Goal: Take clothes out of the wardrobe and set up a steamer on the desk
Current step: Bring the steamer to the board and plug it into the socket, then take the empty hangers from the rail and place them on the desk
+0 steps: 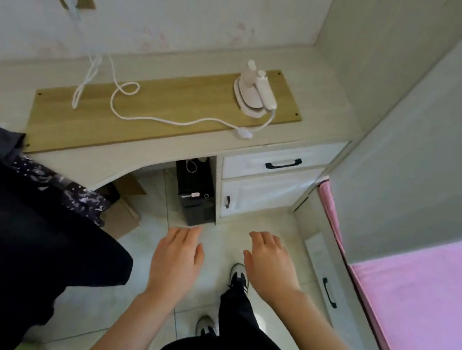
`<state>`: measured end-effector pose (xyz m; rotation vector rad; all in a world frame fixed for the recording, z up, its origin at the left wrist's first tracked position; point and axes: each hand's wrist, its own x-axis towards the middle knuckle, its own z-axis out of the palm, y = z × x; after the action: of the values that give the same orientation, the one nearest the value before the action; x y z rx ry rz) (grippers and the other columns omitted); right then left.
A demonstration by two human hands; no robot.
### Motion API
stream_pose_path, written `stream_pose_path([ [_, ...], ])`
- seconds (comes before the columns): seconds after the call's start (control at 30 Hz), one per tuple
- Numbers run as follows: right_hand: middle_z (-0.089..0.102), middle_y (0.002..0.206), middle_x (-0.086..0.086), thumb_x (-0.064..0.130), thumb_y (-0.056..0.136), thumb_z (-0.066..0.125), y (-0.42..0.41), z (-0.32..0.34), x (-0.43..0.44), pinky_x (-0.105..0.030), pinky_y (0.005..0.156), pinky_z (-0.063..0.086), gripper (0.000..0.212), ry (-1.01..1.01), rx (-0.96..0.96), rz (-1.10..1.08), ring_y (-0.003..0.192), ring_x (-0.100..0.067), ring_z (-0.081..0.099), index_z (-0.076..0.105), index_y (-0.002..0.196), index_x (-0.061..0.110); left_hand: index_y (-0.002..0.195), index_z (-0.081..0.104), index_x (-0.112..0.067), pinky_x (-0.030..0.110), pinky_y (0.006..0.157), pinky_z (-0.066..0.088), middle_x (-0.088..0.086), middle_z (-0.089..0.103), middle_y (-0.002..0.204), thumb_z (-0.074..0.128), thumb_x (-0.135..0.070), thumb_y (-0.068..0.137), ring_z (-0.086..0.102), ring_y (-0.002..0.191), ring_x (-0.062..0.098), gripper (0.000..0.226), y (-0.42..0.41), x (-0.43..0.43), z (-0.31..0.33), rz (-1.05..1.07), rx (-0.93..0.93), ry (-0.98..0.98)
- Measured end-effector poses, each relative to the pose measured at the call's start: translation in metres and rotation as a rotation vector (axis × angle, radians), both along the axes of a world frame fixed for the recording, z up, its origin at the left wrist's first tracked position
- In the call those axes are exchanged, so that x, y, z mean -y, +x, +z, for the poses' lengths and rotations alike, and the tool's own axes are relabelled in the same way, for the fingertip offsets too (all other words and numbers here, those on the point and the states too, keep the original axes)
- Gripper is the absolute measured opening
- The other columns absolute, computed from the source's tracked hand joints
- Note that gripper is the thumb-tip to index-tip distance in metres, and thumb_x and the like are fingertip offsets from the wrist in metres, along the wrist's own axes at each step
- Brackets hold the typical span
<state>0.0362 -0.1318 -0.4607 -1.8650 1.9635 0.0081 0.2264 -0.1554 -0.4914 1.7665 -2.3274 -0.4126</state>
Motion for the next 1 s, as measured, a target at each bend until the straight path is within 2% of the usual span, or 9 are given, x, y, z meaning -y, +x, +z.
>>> stream_pose_path([
  [0.17,0.048,0.136,-0.007,0.031,0.098,0.041,-0.023,0.002,-0.056,-0.034,0.100,0.041,0.043,0.008,0.012,-0.130,0.127,-0.026,0.042,0.040,0.136,0.011,0.111,0.064,-0.010,0.034,0.072,0.053,0.001,0.069,0.099,0.066,-0.016,0.083,0.061,0.093,0.023,0.028,-0.031,-0.038,0.006,-0.118,-0.007,-0.027],
  [0.4,0.050,0.132,-0.006,0.030,0.098,0.042,-0.075,0.003,-0.121,-0.035,0.099,0.042,0.040,-0.035,0.016,-0.292,0.125,-0.027,0.043,0.040,0.135,0.012,0.117,0.062,-0.013,0.033,0.080,0.051,-0.003,0.067,0.107,0.057,-0.021,0.089,0.056,0.103,0.020,0.029,-0.093,-0.077,0.006,-0.286,0.006,-0.012],
  [0.5,0.050,0.131,-0.006,0.029,0.098,0.041,-0.109,0.006,-0.153,-0.034,0.095,0.043,0.038,-0.053,-0.001,-0.348,0.122,-0.026,0.044,0.041,0.133,0.013,0.115,0.063,-0.013,0.032,0.080,0.051,-0.003,0.068,0.104,0.059,-0.021,0.088,0.057,0.101,0.020,0.028,-0.133,-0.098,0.007,-0.335,0.000,-0.037],
  [0.7,0.052,0.129,-0.007,0.028,0.097,0.044,-0.196,0.011,-0.230,-0.034,0.098,0.041,0.035,-0.081,-0.002,-0.397,0.123,-0.027,0.043,0.047,0.127,0.010,0.119,0.062,-0.012,0.034,0.079,0.053,-0.001,0.069,0.105,0.060,-0.021,0.089,0.058,0.101,0.021,0.032,-0.231,-0.152,0.012,-0.395,-0.050,-0.051],
  [0.8,0.051,0.129,-0.007,0.026,0.096,0.044,-0.241,0.014,-0.264,-0.033,0.095,0.041,0.034,-0.099,-0.010,-0.402,0.124,-0.027,0.043,0.048,0.126,0.010,0.119,0.062,-0.011,0.036,0.080,0.052,0.000,0.068,0.107,0.059,-0.020,0.089,0.058,0.102,0.022,0.031,-0.281,-0.180,0.013,-0.414,-0.067,-0.048],
  [1.0,0.053,0.127,-0.009,0.020,0.096,0.043,-0.313,0.014,-0.306,-0.034,0.091,0.041,0.032,-0.101,-0.032,-0.437,0.121,-0.030,0.044,0.050,0.124,0.008,0.115,0.063,-0.011,0.034,0.080,0.051,-0.001,0.068,0.103,0.061,-0.018,0.087,0.057,0.099,0.021,0.029,-0.357,-0.216,0.021,-0.458,-0.086,-0.064],
])
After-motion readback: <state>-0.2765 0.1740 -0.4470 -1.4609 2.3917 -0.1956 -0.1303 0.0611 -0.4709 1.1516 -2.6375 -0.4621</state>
